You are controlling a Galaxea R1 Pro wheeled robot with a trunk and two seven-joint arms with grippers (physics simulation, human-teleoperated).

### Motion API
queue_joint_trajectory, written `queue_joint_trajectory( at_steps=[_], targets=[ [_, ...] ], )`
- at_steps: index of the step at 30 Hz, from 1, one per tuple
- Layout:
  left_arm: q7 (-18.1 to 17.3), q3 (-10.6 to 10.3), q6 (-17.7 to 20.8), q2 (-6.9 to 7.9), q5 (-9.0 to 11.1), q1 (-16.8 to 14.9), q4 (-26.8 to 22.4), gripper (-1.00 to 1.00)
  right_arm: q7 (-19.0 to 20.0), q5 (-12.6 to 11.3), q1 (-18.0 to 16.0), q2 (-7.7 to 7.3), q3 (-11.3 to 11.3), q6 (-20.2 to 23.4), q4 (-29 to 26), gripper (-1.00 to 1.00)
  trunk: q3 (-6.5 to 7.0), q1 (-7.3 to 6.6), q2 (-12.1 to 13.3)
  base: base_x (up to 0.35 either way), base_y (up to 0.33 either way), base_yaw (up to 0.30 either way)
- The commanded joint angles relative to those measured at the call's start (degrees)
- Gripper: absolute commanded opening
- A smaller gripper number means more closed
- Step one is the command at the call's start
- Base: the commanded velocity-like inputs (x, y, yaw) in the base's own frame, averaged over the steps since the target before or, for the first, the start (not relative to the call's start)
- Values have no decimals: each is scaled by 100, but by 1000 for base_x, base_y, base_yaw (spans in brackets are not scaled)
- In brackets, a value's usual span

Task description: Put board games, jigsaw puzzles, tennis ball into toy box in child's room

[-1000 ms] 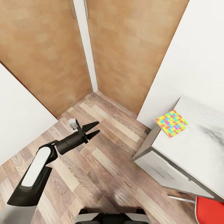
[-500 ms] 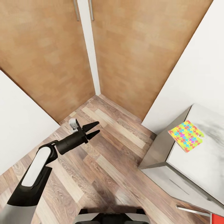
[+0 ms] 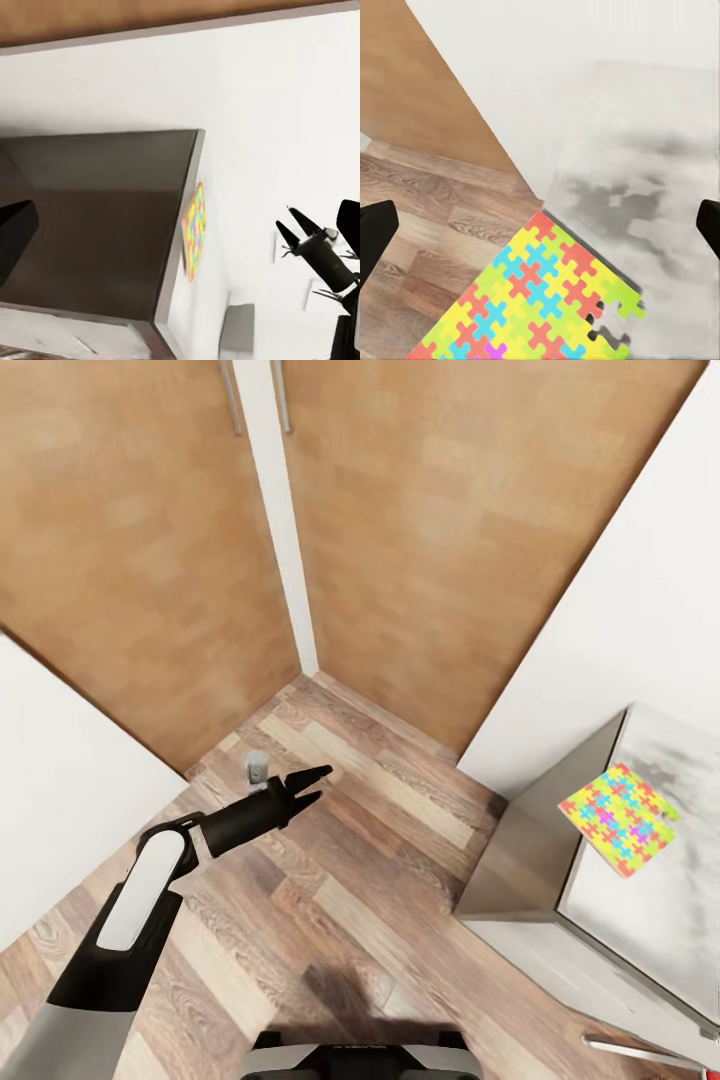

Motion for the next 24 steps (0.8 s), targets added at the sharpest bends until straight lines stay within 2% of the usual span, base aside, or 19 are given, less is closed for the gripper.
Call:
queue_joint_trajectory(
  at_steps=[1,6,14,24],
  targets=[
    [-33,-2,9,3,-24,-3,4,100,59,56,-9,0,-5,29,0,100,-5,2,-5,54,42,-207],
    [21,-54,10,-105,-275,-236,531,100,60,56,-4,-17,-7,29,-3,100,-5,2,-5,29,23,-233],
    [44,-289,-8,-153,-383,-359,830,100,64,56,2,-30,-13,29,-4,100,-5,2,-5,10,8,-253],
    [53,-372,-215,-166,-422,-406,1079,100,101,50,29,-31,-164,29,-47,100,-5,2,-5,2,2,-261]
  ],
)
